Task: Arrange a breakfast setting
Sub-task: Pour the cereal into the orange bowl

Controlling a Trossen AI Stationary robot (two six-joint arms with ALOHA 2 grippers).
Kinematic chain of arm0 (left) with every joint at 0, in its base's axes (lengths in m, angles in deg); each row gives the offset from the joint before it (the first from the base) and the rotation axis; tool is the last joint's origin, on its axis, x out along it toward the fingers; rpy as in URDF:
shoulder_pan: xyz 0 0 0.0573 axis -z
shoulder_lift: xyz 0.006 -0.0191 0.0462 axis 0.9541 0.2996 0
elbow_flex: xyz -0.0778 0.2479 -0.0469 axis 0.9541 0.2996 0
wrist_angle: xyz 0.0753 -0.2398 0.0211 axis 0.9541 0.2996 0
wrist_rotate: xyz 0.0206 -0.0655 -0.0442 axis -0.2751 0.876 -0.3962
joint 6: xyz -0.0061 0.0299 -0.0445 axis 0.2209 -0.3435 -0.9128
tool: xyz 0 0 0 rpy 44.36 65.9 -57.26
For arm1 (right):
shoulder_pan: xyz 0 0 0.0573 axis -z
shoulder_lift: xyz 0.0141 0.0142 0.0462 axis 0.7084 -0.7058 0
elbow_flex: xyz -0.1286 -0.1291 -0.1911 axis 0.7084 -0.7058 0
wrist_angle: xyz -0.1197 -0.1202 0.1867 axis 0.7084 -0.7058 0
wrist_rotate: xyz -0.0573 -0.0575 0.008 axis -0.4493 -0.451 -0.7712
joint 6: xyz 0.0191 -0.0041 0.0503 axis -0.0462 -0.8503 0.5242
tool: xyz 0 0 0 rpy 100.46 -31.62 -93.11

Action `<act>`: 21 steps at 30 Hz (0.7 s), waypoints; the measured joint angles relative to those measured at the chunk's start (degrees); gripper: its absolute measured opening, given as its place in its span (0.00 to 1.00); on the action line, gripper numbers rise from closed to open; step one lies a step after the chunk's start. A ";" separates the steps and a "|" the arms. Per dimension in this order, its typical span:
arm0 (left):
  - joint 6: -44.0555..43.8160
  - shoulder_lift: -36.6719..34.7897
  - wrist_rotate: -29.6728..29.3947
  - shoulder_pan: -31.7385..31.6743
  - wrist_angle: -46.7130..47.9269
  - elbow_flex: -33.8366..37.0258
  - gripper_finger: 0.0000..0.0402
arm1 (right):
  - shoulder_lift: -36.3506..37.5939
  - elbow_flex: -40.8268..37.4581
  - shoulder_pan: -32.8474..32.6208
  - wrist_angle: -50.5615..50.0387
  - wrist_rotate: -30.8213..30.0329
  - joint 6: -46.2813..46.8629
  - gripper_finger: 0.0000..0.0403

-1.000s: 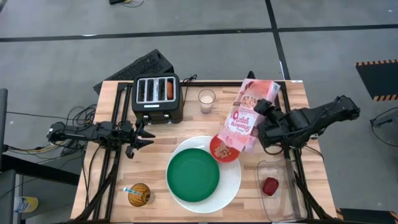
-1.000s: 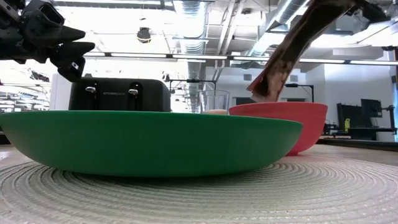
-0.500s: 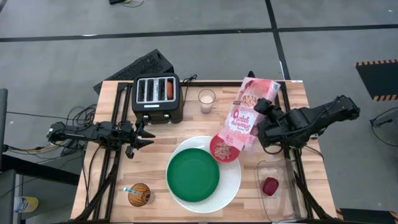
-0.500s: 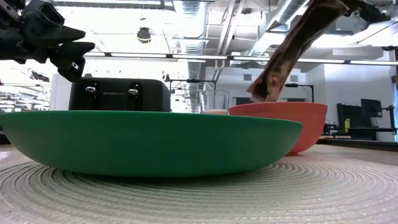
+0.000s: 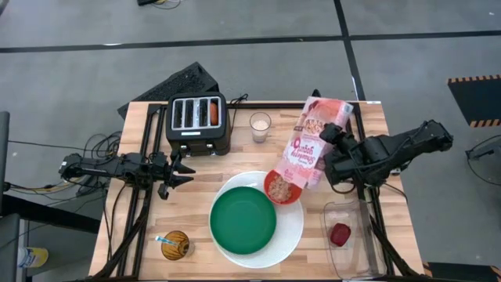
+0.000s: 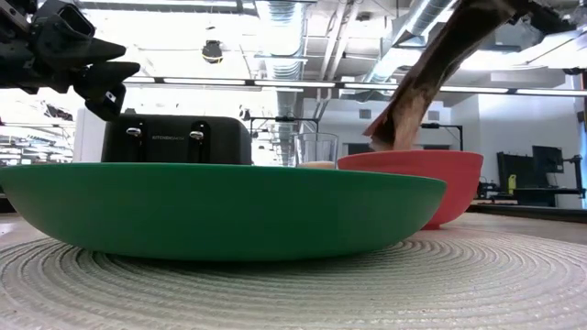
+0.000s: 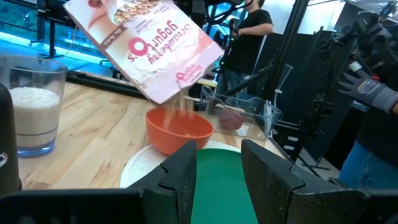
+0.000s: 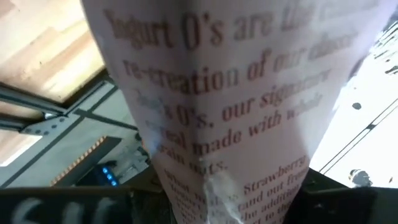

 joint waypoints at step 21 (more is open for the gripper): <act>0.00 -0.01 -0.01 0.00 0.02 -0.01 0.28 | 0.02 0.00 0.11 0.11 1.51 0.22 0.43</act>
